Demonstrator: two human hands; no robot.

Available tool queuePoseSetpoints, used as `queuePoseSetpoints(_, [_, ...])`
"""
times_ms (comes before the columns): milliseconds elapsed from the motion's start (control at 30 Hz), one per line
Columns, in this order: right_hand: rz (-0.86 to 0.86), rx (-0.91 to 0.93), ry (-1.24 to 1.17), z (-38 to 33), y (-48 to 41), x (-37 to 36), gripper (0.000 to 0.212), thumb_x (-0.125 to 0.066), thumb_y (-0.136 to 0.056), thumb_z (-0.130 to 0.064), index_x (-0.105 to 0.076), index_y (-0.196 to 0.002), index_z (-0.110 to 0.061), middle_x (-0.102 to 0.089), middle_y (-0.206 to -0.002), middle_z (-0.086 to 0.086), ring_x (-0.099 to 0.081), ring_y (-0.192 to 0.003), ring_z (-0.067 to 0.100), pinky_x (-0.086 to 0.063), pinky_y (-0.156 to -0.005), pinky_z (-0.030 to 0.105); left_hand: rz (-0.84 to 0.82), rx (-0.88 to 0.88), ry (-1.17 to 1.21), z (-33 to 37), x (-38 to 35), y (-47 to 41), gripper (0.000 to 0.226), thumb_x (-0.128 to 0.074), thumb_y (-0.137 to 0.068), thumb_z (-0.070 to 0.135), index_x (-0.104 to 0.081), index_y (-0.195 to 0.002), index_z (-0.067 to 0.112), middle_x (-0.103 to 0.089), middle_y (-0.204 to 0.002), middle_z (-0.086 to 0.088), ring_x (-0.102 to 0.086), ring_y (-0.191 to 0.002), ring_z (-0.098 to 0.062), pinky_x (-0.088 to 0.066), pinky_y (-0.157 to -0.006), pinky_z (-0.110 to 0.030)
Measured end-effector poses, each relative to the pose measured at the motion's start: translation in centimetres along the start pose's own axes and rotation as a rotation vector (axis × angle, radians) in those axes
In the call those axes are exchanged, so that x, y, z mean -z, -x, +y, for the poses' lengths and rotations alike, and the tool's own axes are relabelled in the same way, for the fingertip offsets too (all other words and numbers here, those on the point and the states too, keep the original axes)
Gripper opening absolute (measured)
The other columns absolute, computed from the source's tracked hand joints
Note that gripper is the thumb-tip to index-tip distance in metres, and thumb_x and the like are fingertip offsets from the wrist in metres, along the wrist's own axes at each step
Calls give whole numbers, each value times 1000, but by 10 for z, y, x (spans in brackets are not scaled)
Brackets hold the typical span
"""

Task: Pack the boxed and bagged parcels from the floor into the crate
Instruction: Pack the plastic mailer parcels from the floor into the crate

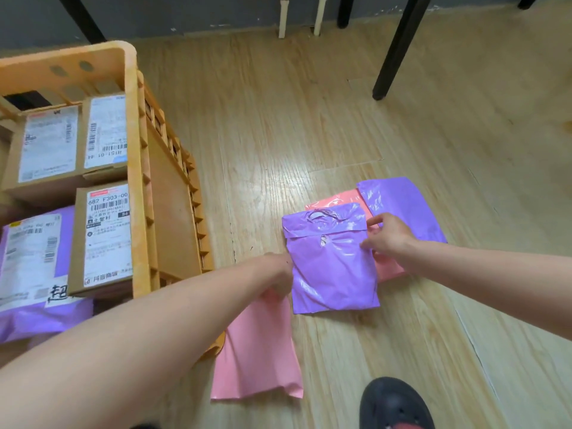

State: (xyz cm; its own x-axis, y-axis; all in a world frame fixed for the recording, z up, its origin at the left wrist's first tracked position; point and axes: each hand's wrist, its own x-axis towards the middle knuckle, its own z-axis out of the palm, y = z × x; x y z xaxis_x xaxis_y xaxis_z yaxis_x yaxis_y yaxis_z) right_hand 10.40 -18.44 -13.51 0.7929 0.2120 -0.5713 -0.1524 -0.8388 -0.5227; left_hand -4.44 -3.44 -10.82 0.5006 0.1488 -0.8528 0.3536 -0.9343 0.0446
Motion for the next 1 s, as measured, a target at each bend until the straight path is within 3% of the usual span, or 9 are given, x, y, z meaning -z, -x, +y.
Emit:
queuePoseSetpoints(100, [-19,28,-28,0,-1,0,35,-73,-72,2,-60,-98,-18,-59,-79,5,-61,-74,25,-53,-58,33,25,43,-39,-6,0,-2,36,-53,-92,11,-47,-127,7,-56,-125,-12,-59,-112,-26,-49,-84,-26])
queuePoseSetpoints(167, [-35,40,-45,1,-1,0,31,-73,-71,2,-61,-93,-17,-58,-77,4,-62,-77,27,-57,-69,40,6,49,-61,-10,5,-1,27,-51,-92,9,-57,-118,3,-61,-90,-11,-65,-85,-22,-51,-64,-18])
queuePoseSetpoints(233, [-49,50,-68,3,0,2,27,-74,-72,2,-60,-87,-16,-56,-73,3,-62,-77,27,-57,-77,45,10,59,-67,-13,6,-6,11,-53,-92,10,-63,-93,6,-47,-64,-4,-53,-56,-17,-39,-39,-15])
queuePoseSetpoints(333, [-79,55,-111,5,1,6,26,-73,-73,3,-58,-80,-17,-54,-68,2,-60,-74,25,-57,-79,46,-22,56,-42,-17,-1,-12,28,-60,-88,11,-45,-64,14,-48,-67,-1,-54,-71,-21,-45,-50,-21])
queuePoseSetpoints(433, [-110,69,-154,5,3,10,24,-72,-76,2,-57,-81,-16,-52,-67,1,-59,-69,20,-55,-73,40,-77,28,38,-18,2,-12,4,-62,-87,10,-60,-83,10,-58,-88,-5,-58,-79,-24,-54,-70,-29])
queuePoseSetpoints(533, [-104,95,-191,3,6,14,18,-69,-79,-1,-58,-80,-15,-54,-67,0,-57,-64,12,-52,-58,27,47,-48,156,-23,23,-14,26,-58,-88,11,-67,-112,6,-61,-96,-7,-61,-86,-23,-49,-68,-27])
queuePoseSetpoints(767, [-57,162,-218,-15,12,24,18,-67,-81,-8,-57,-70,-19,-54,-67,-3,-52,-63,9,-43,-51,22,549,-52,490,-43,61,-10,32,-56,-88,11,-54,-119,11,-58,-117,-11,-53,-105,-25,-36,-74,-24])
queuePoseSetpoints(900, [-66,218,-263,-37,22,28,22,-63,-81,-6,-56,-64,-19,-50,-60,-5,-47,-56,6,-40,-44,17,587,-138,623,-45,59,0,35,-66,-85,21,-56,-117,13,-61,-114,-10,-55,-91,-19,-40,-73,-26])
queuePoseSetpoints(1000, [-89,248,-347,-64,34,27,25,-62,-81,-4,-55,-62,-19,-48,-58,-4,-45,-52,7,-38,-43,15,480,-274,1052,-36,61,17,28,-72,-82,32,-64,-103,16,-69,-102,-8,-68,-91,-24,-53,-81,-37])
